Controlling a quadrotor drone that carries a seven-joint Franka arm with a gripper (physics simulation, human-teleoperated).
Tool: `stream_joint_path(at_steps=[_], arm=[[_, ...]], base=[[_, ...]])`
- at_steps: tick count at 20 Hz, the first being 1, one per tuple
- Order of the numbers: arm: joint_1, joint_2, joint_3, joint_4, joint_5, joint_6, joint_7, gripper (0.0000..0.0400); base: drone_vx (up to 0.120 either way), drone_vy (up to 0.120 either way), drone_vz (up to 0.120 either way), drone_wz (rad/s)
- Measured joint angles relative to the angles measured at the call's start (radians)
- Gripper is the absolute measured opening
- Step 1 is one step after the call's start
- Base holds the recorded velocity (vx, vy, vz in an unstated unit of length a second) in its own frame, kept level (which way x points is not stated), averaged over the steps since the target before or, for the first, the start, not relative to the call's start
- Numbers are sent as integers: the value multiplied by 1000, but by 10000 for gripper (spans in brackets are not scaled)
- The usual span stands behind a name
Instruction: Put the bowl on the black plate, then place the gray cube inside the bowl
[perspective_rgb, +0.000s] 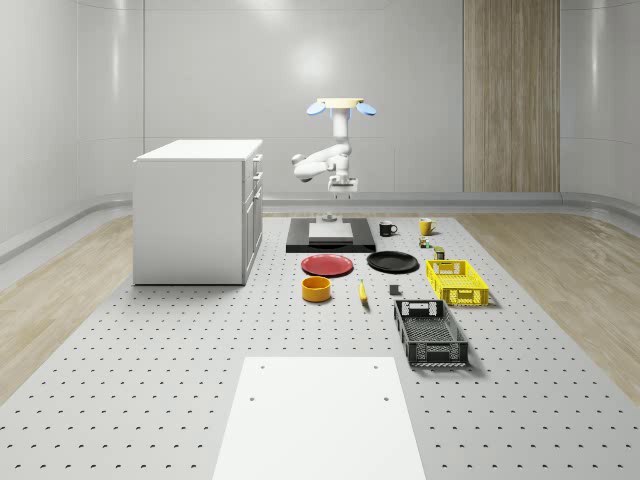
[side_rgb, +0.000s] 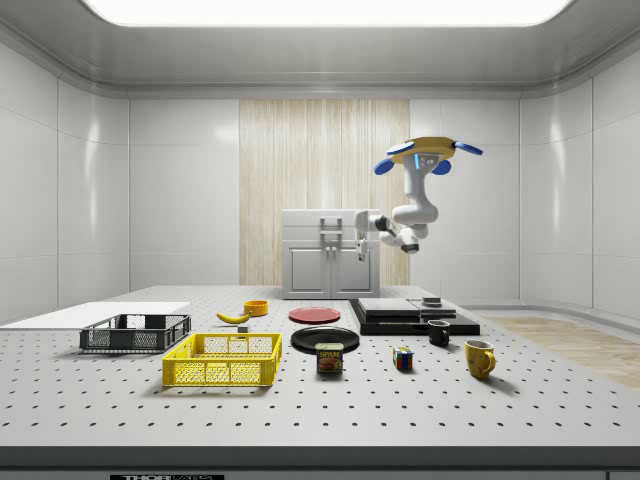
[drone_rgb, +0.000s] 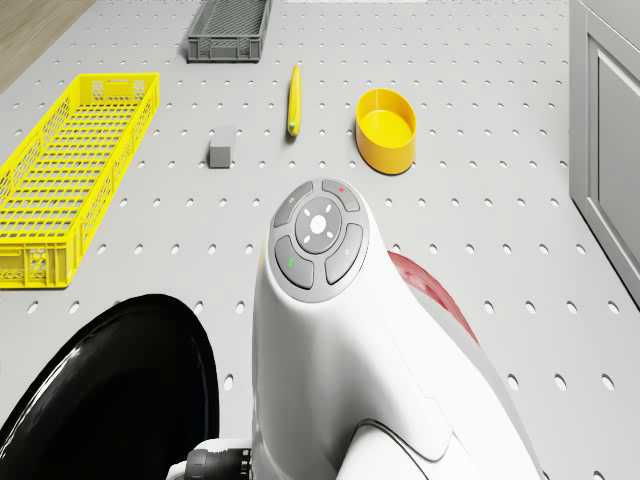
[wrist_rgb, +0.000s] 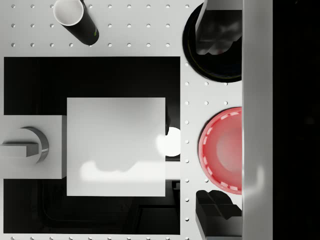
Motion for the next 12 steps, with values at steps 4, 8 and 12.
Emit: stream_joint_path(at_steps=[4,8,12], arm=[[-6,-19,5,1,9,17,6,400],[-11,-36,10,2,18,34,11,400],[-17,-54,15,4,27,49,15,400]], base=[[120,0,-120,0],[120,0,-120,0],[120,0,-120,0]])
